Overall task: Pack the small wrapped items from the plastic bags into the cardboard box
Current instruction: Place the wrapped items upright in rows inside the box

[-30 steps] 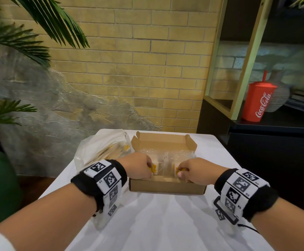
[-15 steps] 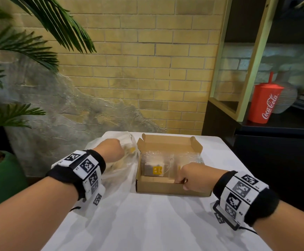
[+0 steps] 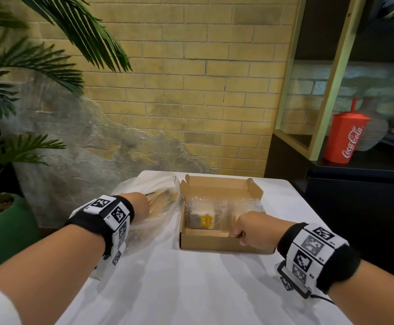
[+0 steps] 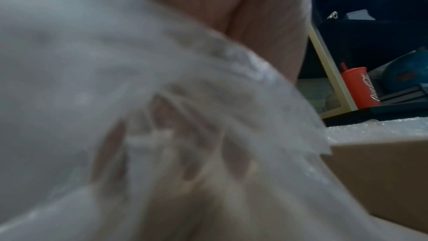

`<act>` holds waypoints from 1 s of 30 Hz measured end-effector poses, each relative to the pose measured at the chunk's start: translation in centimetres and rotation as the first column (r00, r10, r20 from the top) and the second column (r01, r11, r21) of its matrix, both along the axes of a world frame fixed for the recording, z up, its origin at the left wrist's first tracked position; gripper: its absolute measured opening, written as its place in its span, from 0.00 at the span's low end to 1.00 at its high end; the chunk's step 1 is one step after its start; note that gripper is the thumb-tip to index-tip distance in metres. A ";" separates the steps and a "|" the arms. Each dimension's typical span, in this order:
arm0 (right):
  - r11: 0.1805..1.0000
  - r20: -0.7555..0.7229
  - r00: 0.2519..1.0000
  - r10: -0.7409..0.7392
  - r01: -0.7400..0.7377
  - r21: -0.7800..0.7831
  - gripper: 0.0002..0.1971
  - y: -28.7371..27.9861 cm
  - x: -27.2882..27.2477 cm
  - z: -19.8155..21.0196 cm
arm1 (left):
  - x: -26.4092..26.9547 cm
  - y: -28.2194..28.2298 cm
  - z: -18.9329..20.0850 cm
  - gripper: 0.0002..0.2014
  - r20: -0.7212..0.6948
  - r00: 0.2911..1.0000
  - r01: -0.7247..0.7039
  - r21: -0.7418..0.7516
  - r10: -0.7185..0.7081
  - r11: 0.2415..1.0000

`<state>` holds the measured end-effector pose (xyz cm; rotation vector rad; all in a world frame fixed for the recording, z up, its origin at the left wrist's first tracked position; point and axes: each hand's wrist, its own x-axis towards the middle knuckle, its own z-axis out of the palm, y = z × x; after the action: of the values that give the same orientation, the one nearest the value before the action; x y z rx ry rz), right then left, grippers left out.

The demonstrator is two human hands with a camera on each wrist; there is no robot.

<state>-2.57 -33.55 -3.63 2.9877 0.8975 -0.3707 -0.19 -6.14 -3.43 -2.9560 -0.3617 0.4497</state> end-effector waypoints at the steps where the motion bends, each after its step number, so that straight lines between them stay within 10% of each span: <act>1: 1.000 -0.004 1.000 -0.005 0.005 0.009 0.17 0.0 0.0 0.0 | 0.0 0.0 0.0 0.18 -0.005 1.000 -0.009 0.005 0.009 1.000; 9: 0.986 -0.040 0.997 -0.067 0.073 0.150 0.15 -0.7 0.5 0.5 | -0.4 -0.5 2.8 0.11 0.327 0.945 0.037 -0.148 0.013 0.988; 14: 0.964 -0.035 0.996 -0.082 0.088 0.250 0.13 -1.0 0.7 1.1 | -0.8 -0.8 4.3 0.10 0.648 0.753 0.216 -0.402 0.110 0.890; 22: 0.748 0.058 0.970 -0.235 0.142 0.648 0.26 0.0 0.5 2.7 | -1.7 -4.1 5.6 0.11 0.643 0.760 0.524 -0.693 0.095 0.494; 30: 0.773 0.124 0.980 -0.157 0.044 0.633 0.40 0.5 0.3 4.5 | -2.7 -7.8 6.3 0.14 0.595 0.768 0.634 -0.659 -0.235 0.405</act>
<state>-2.25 -33.04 0.85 3.6015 1.0054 0.2563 -2.94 -13.98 2.83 -3.8373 0.9602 -0.1943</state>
